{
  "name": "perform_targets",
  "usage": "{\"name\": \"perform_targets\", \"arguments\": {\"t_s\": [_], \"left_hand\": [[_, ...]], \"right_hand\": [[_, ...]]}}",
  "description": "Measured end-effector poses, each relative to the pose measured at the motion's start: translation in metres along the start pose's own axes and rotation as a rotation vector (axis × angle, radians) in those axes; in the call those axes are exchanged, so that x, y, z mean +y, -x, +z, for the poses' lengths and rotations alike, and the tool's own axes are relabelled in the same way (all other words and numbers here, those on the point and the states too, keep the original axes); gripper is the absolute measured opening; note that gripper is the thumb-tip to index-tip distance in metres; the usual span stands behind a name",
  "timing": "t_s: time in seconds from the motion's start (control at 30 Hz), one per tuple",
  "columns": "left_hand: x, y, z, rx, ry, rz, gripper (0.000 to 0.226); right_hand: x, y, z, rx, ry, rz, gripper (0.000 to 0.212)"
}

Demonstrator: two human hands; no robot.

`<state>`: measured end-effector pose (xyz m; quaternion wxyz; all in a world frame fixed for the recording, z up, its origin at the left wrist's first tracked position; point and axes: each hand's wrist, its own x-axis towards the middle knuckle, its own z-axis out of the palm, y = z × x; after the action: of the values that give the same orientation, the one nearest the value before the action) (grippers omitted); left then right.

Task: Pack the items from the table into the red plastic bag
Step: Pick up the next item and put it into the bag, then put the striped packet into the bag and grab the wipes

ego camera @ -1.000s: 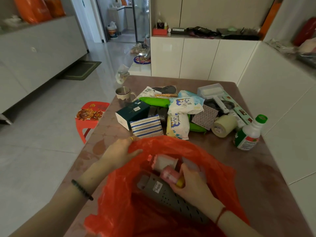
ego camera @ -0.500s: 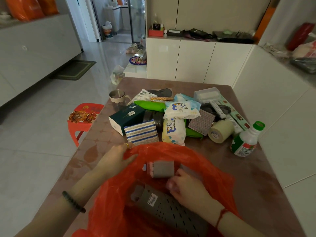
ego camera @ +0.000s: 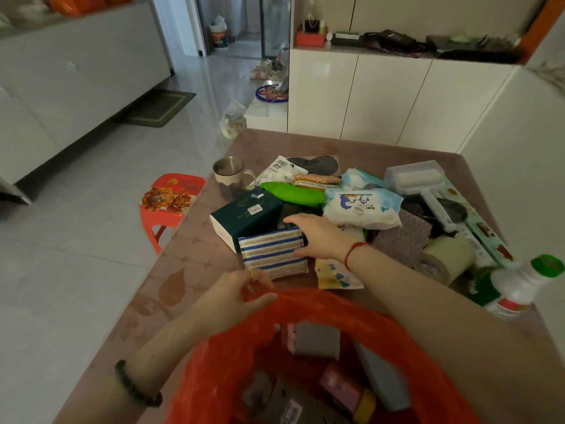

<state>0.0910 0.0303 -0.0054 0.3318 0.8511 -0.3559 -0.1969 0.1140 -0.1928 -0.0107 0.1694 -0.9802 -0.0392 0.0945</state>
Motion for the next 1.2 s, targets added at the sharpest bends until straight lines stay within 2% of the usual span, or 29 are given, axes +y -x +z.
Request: {"name": "perform_targets", "arguments": {"t_s": [0.07, 0.2, 0.27, 0.33, 0.43, 0.5, 0.6, 0.67, 0.7, 0.77, 0.83, 0.9, 0.97, 1.07, 1.2], "left_hand": [[-0.005, -0.004, 0.001, 0.001, 0.004, 0.011, 0.012], [-0.01, -0.005, 0.001, 0.004, 0.04, 0.019, 0.013], [-0.01, -0.002, 0.0, -0.001, 0.073, 0.019, 0.013], [-0.01, 0.001, 0.0, 0.001, 0.08, 0.019, 0.015], [-0.007, 0.01, -0.001, 0.036, 0.05, -0.012, 0.012], [-0.004, 0.017, -0.002, 0.066, 0.027, -0.025, 0.015], [0.002, 0.031, -0.007, 0.08, 0.013, -0.07, 0.024], [0.004, 0.042, -0.009, 0.076, 0.016, -0.116, 0.024], [0.003, 0.047, -0.009, 0.075, 0.013, -0.132, 0.026], [0.003, 0.057, -0.01, 0.074, 0.0, -0.155, 0.027], [0.003, 0.063, -0.009, 0.074, -0.012, -0.194, 0.026], [0.004, 0.067, -0.007, 0.059, -0.023, -0.244, 0.034], [0.004, 0.07, -0.005, 0.056, -0.044, -0.274, 0.043], [0.003, 0.073, -0.003, 0.06, -0.055, -0.294, 0.04], [0.002, 0.074, -0.003, 0.097, -0.065, -0.306, 0.034]], "right_hand": [[-0.002, -0.024, 0.014, -0.037, 0.102, -0.032, 0.076], [-0.01, -0.045, 0.041, -0.006, 0.358, -0.04, 0.077], [-0.01, -0.042, 0.049, -0.079, 0.355, 0.007, 0.067], [-0.009, -0.031, 0.045, -0.11, 0.136, 0.075, 0.051], [-0.013, -0.003, 0.019, 0.078, -0.144, 0.09, 0.026], [-0.022, 0.028, -0.006, 0.259, -0.317, 0.076, 0.027], [-0.048, 0.092, -0.038, 0.488, -0.745, -0.026, 0.032], [-0.067, 0.144, -0.04, 0.559, -0.938, -0.153, 0.043], [-0.075, 0.167, -0.035, 0.568, -0.951, -0.197, 0.047], [-0.085, 0.202, -0.011, 0.528, -0.838, -0.204, 0.039], [-0.088, 0.22, 0.026, 0.439, -0.671, -0.133, 0.029], [-0.088, 0.226, 0.064, 0.336, -0.51, -0.048, 0.033], [-0.086, 0.225, 0.097, 0.315, -0.28, -0.007, 0.039], [-0.093, 0.217, 0.121, 0.297, -0.05, 0.057, 0.044], [-0.105, 0.206, 0.134, 0.268, 0.109, 0.055, 0.054]]}}
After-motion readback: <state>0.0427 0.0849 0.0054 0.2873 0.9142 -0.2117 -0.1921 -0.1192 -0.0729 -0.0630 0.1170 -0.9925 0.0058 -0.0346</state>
